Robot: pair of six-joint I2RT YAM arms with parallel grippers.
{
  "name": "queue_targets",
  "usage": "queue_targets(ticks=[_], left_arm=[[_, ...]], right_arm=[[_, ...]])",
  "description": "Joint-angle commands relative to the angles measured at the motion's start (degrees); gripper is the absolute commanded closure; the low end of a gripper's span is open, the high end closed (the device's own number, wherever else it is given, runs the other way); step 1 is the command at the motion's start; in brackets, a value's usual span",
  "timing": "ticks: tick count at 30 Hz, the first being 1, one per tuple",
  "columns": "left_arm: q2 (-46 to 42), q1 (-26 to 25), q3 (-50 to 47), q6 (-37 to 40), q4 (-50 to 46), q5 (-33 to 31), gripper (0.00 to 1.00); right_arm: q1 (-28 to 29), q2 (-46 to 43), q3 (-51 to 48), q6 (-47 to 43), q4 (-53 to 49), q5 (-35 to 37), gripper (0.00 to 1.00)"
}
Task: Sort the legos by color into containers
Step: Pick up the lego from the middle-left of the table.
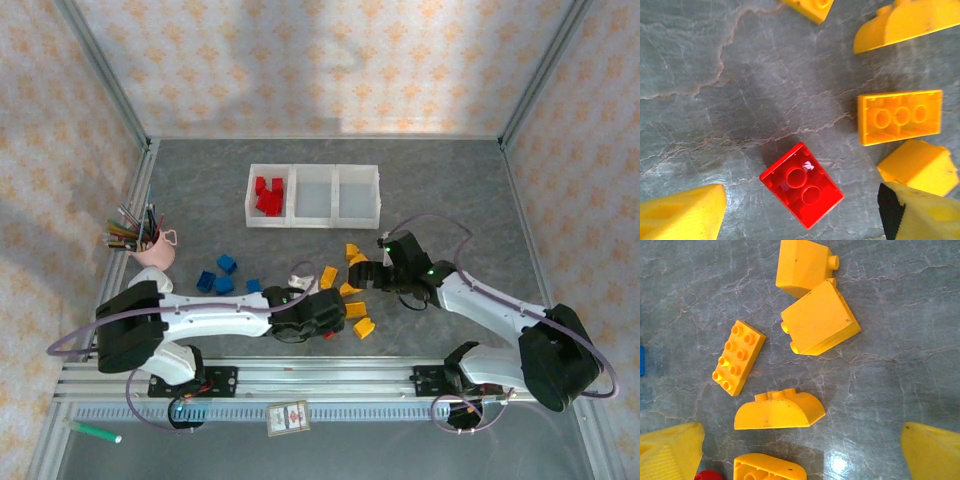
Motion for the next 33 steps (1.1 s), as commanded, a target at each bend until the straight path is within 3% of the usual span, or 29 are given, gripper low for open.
queue_targets(ticks=[1, 13, 24, 31, 33], left_arm=[[2.39, -0.35, 1.46, -2.7, 1.96, -0.86, 0.18], [11.13, -0.51, 5.27, -2.26, -0.89, -3.31, 0.27], [13.3, -0.7, 4.91, -2.9, 0.13, -4.99, 0.52], [10.53, -0.59, 5.01, -2.55, -1.42, -7.97, 0.71], [9.22, -0.54, 4.96, -2.4, -1.87, -8.97, 0.72]], right_arm=[[-0.47, -0.9, -1.41, 0.67, 2.78, -1.08, 0.0], [-1.87, -0.91, -2.59, -0.23, 4.41, -2.35, 0.0], [-1.85, -0.37, -2.44, -0.74, 5.09, -3.98, 0.0], [-1.83, -0.93, -1.64, -2.54, 5.11, -5.69, 0.0], [-1.87, -2.76, -1.47, -2.88, 4.83, -5.98, 0.0]])
